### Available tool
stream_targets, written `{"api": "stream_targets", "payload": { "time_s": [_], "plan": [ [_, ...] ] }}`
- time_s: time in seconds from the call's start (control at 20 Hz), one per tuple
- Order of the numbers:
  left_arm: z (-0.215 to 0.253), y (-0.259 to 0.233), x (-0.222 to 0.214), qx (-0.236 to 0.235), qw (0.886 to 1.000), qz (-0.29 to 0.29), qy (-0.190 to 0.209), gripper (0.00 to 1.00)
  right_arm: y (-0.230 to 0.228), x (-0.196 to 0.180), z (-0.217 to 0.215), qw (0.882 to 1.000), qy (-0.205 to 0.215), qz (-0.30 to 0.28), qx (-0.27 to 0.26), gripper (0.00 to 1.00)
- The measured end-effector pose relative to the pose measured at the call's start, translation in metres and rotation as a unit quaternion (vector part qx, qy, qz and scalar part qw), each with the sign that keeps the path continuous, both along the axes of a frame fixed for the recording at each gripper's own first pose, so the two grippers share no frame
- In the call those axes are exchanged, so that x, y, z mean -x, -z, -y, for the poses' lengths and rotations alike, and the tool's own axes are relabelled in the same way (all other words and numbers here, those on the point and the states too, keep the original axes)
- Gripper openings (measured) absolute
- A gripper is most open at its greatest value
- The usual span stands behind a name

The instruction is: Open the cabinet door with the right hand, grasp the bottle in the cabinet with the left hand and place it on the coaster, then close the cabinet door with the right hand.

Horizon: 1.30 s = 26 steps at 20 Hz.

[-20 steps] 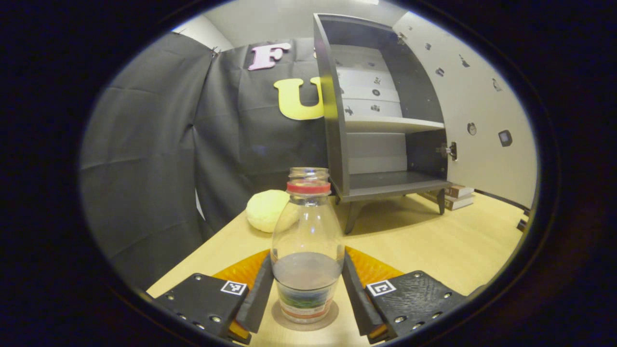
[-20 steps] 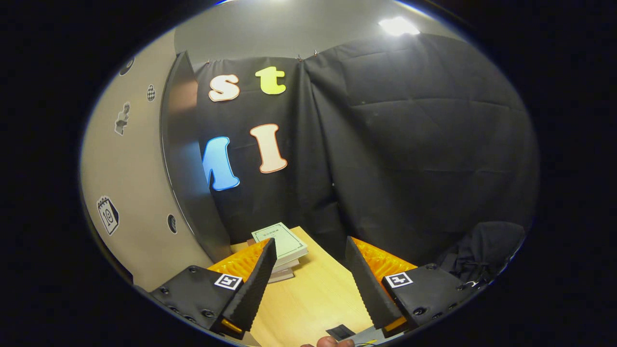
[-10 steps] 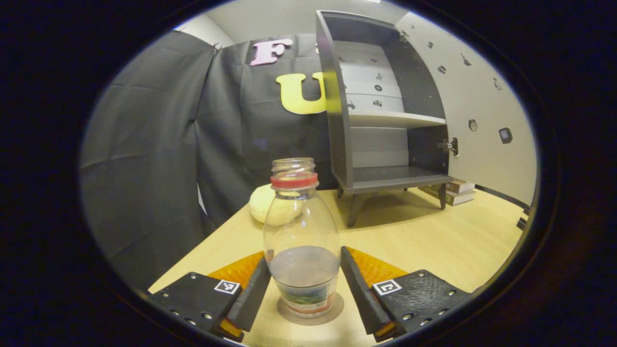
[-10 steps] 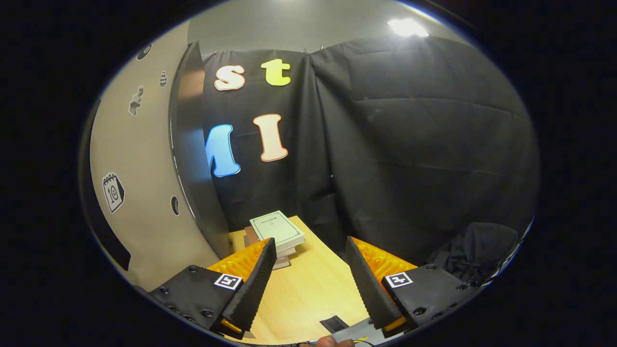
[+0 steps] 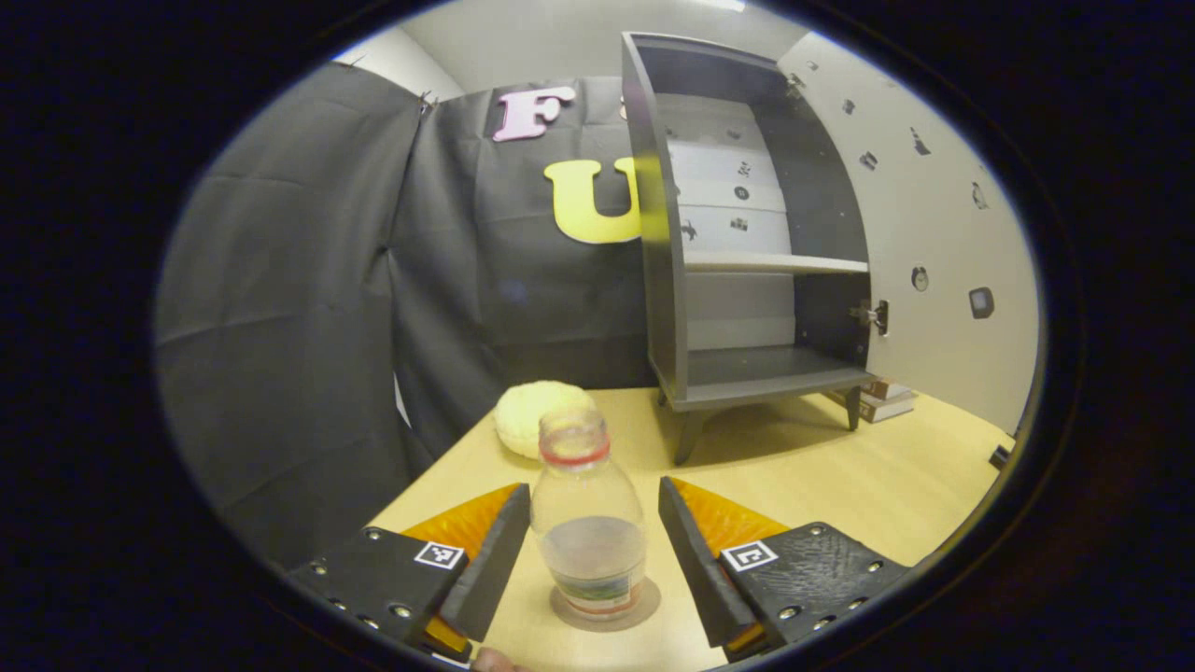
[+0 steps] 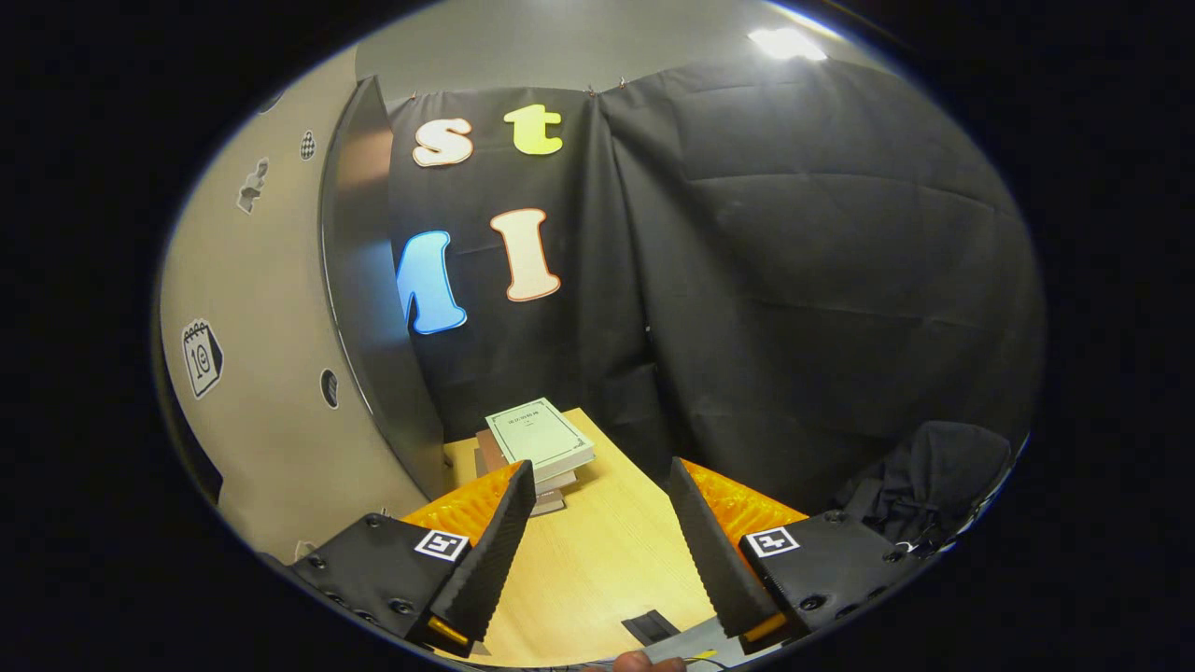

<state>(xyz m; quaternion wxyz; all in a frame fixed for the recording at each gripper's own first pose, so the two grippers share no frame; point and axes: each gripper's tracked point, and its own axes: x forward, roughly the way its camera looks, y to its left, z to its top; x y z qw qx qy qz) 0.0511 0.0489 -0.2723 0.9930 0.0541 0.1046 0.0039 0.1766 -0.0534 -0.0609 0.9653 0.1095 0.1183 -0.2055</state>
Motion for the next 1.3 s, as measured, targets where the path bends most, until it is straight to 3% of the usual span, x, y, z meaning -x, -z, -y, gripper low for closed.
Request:
{"api": "stream_targets", "payload": {
  "time_s": [0.35, 0.55, 0.75, 0.9, 1.05, 1.1, 1.15, 1.3],
  "plan": [
    [0.008, -0.101, -0.008, -0.019, 0.997, 0.064, -0.027, 0.84, 0.006, -0.021, 0.021, 1.000, -0.021, 0.010, -0.015, 0.92],
    [0.027, -0.160, -0.014, -0.025, 0.995, 0.088, -0.036, 0.83, -0.016, -0.026, 0.026, 0.998, -0.045, 0.037, -0.014, 0.92],
    [0.053, -0.208, -0.018, -0.008, 0.996, 0.076, -0.042, 0.82, -0.055, -0.031, 0.016, 0.993, -0.099, 0.068, 0.019, 0.92],
    [0.079, -0.248, -0.022, 0.026, 0.996, 0.071, -0.045, 0.82, -0.088, -0.032, -0.011, 0.981, -0.168, 0.089, 0.039, 0.92],
    [0.100, -0.288, -0.016, 0.026, 0.996, 0.063, -0.052, 0.81, -0.112, -0.026, -0.026, 0.971, -0.209, 0.109, 0.031, 0.92],
    [0.108, -0.293, -0.014, 0.028, 0.997, 0.048, -0.047, 0.81, -0.120, -0.027, -0.033, 0.967, -0.226, 0.113, 0.025, 0.86],
    [0.117, -0.295, -0.011, 0.035, 0.998, 0.033, -0.043, 0.81, -0.125, -0.026, -0.040, 0.962, -0.246, 0.114, 0.019, 0.92],
    [0.132, -0.308, -0.004, 0.049, 0.998, 0.022, -0.044, 0.82, -0.139, -0.019, -0.054, 0.953, -0.280, 0.118, 0.008, 0.93]
  ]
}}
